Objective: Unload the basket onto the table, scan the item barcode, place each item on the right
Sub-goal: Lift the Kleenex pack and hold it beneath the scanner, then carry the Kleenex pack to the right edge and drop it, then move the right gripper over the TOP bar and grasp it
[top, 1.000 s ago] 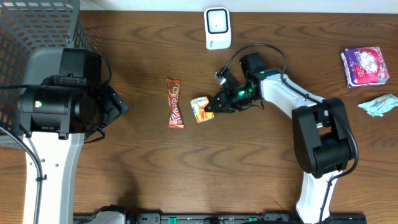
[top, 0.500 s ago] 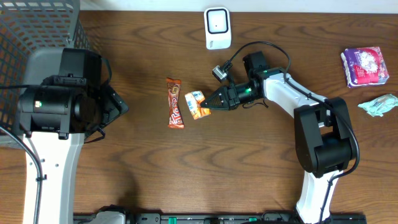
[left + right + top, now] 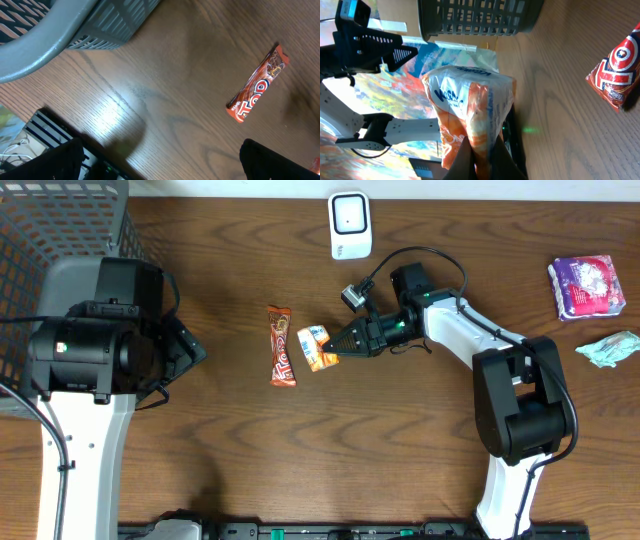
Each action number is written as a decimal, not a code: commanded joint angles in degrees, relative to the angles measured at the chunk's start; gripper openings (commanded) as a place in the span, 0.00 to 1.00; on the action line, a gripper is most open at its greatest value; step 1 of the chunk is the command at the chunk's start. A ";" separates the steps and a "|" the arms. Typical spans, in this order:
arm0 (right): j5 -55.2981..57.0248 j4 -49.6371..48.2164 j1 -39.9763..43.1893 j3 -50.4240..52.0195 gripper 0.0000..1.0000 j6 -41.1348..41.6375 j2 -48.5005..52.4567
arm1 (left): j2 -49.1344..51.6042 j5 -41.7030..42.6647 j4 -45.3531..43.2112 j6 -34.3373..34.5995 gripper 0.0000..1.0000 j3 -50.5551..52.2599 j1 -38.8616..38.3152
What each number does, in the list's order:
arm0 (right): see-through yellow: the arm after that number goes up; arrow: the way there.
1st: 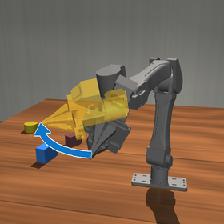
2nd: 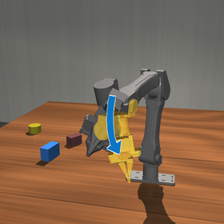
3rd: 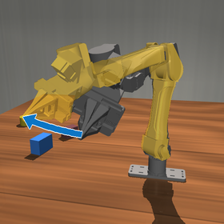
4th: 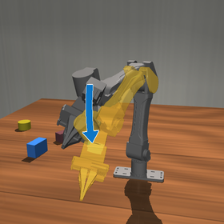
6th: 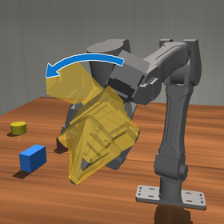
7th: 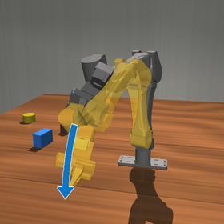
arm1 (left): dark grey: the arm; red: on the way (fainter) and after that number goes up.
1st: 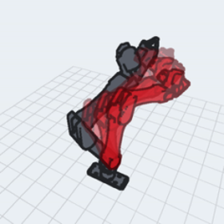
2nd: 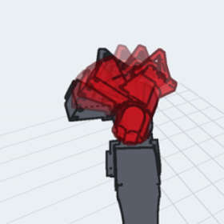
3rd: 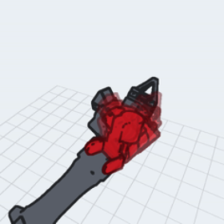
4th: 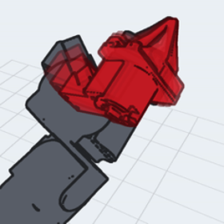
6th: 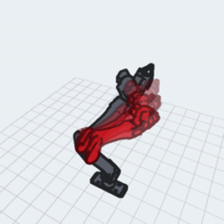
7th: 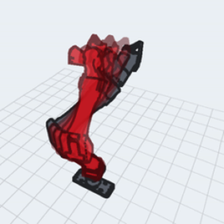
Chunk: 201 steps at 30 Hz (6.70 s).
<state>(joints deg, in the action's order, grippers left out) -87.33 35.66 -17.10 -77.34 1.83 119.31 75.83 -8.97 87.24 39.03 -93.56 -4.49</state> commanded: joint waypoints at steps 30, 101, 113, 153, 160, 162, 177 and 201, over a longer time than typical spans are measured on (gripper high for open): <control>118.95 1.97 -13.51 -22.73 0.01 11.50 -4.44 | -0.61 -0.72 0.35 0.52 0.99 0.00 0.31; 124.96 38.95 11.65 -74.77 0.01 9.75 25.33 | -0.61 -0.72 0.35 0.52 0.99 0.00 0.31; 119.45 53.94 30.91 -74.31 0.01 26.23 25.35 | -0.61 -0.72 0.35 0.52 0.99 0.00 0.31; 83.93 51.52 17.51 -72.98 0.99 13.31 12.50 | -0.61 -0.72 0.35 0.52 0.99 0.00 0.31; 76.85 52.19 7.02 -72.85 0.99 13.33 14.14 | -0.61 -0.72 0.35 0.52 0.99 0.00 0.31; 76.65 52.11 3.78 -72.85 0.99 13.33 14.84 | -0.61 -0.72 0.35 0.52 0.99 0.00 0.31; 76.67 51.76 -14.53 -71.56 0.99 13.33 21.70 | -0.61 -0.72 0.35 0.52 0.99 0.00 0.31; 77.31 46.21 -22.99 -71.47 0.99 14.45 23.10 | -0.61 -0.72 0.35 0.52 0.99 0.00 0.31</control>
<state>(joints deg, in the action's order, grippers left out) -10.46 81.76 -39.29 -148.88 15.90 141.18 75.83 -8.97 87.22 39.03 -93.56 -4.49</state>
